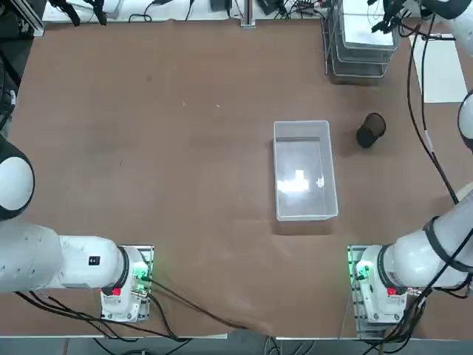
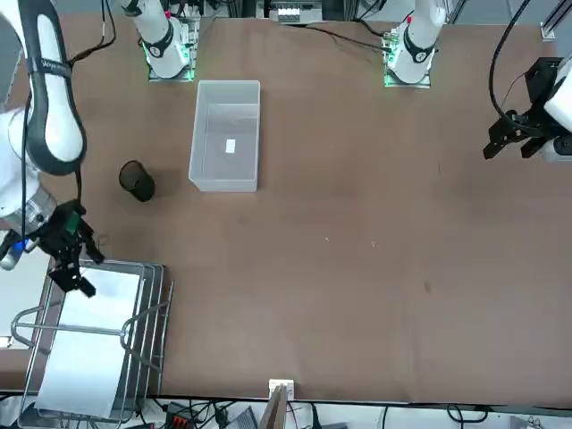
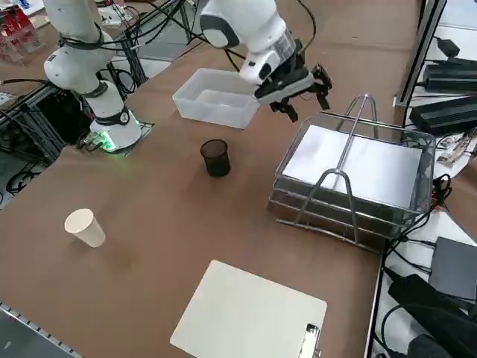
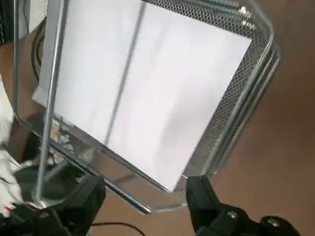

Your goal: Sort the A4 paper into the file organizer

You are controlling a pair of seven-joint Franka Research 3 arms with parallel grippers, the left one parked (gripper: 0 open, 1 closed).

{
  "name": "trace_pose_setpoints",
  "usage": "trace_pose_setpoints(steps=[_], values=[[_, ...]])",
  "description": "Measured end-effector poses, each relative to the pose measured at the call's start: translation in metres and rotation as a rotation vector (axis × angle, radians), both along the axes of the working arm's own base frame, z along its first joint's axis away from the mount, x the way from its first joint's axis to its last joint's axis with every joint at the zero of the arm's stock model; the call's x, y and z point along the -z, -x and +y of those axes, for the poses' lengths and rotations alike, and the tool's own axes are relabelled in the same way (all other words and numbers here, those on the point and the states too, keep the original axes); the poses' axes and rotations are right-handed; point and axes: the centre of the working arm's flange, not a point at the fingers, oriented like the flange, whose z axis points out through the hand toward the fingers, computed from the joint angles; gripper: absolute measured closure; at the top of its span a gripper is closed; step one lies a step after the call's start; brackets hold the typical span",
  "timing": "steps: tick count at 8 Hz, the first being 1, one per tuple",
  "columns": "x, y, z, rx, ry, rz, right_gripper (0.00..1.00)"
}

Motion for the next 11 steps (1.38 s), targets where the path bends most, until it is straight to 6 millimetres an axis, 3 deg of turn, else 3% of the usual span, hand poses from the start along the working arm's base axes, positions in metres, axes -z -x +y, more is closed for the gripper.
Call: trace_pose_setpoints(steps=[4,8,11], values=[[-0.074,0.023,0.0,-0.494,0.178,0.1,0.0],[-0.131,0.058,-0.026,-0.994,0.297,0.113,0.0],[-0.161,0.077,-0.024,-1.113,0.341,0.139,0.0]])
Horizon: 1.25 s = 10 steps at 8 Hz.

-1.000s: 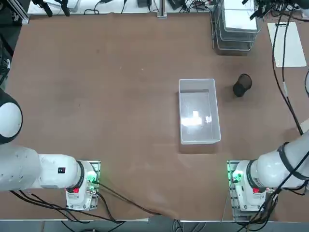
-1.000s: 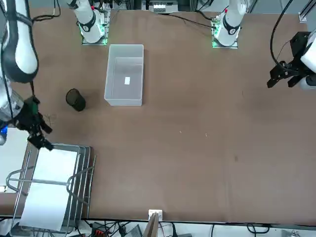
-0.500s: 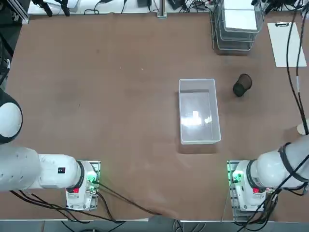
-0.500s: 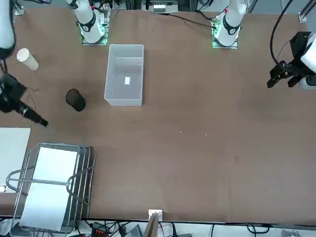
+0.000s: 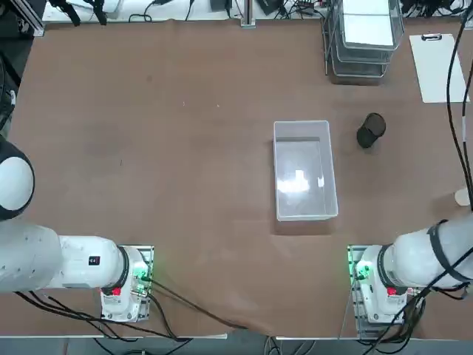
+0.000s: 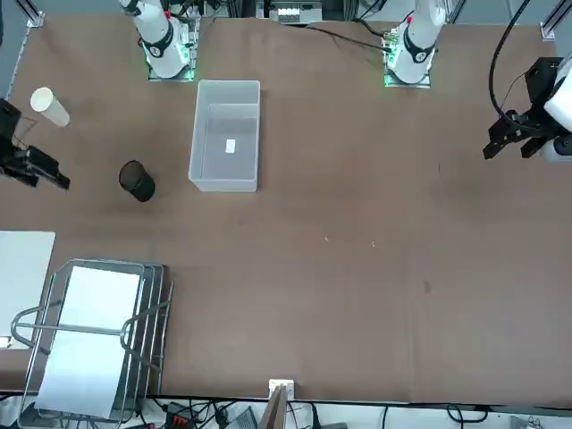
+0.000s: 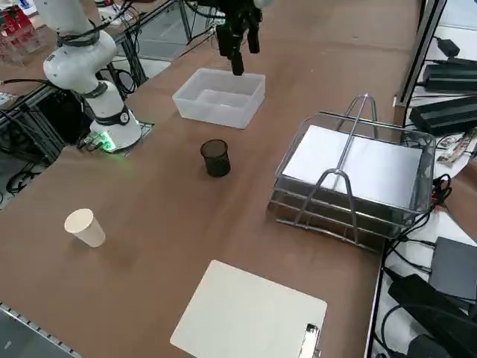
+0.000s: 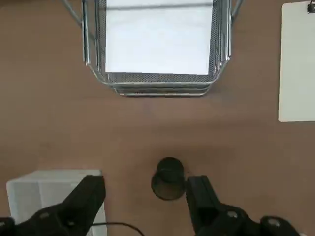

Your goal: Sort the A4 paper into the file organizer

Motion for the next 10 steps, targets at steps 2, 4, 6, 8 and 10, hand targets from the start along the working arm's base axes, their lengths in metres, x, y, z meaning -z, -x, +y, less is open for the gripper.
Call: trace_pose_setpoints(steps=[2,4,6,8,10], values=[[-0.016,0.013,0.0,-0.009,0.017,0.015,0.0],[-0.02,0.025,0.01,-0.025,0.044,0.038,0.0],[-0.019,0.035,0.027,-0.029,0.076,0.051,0.0],[-0.019,0.048,0.04,-0.044,0.101,0.06,0.0],[-0.026,0.056,0.042,-0.048,0.101,0.047,0.0]])
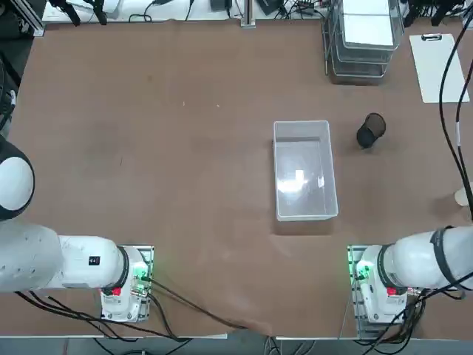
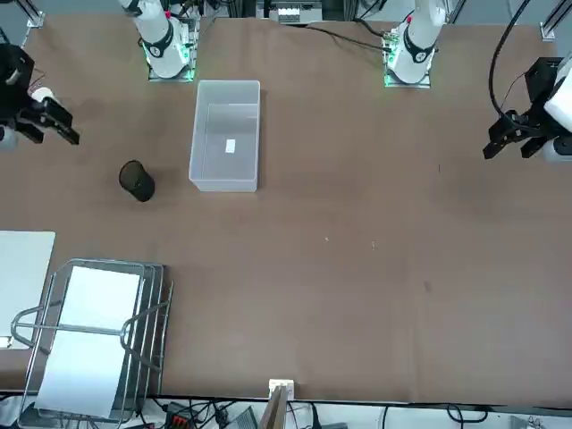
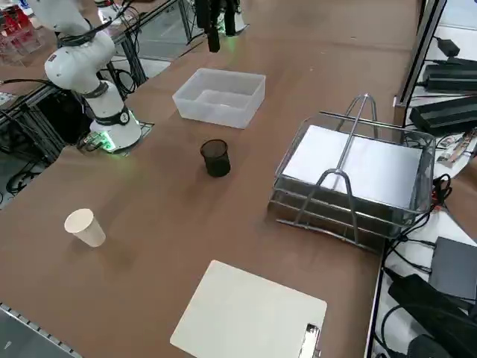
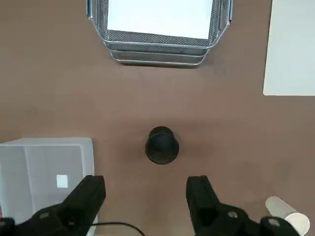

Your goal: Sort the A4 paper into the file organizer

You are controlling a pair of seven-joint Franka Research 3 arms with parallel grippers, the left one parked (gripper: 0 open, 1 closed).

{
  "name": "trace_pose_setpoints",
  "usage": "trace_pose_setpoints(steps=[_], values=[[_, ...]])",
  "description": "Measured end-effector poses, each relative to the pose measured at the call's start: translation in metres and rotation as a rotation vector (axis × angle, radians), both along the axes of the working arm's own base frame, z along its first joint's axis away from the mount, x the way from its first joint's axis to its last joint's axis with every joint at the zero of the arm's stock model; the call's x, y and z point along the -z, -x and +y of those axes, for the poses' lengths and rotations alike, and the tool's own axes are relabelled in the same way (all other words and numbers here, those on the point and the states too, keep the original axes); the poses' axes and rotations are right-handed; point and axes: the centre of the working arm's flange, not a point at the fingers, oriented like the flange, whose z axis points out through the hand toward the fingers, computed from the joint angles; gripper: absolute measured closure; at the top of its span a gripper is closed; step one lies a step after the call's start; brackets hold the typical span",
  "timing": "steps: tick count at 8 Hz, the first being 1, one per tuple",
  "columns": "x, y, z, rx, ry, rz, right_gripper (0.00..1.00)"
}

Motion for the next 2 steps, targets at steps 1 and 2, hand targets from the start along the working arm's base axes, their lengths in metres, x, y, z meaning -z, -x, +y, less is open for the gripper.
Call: trace_pose_setpoints(steps=[1,2], values=[[-0.0022,0.0012,0.0001,-0.001,0.0,-0.004,0.0],[-0.003,0.0016,0.0007,-0.002,-0.001,-0.006,0.0]])
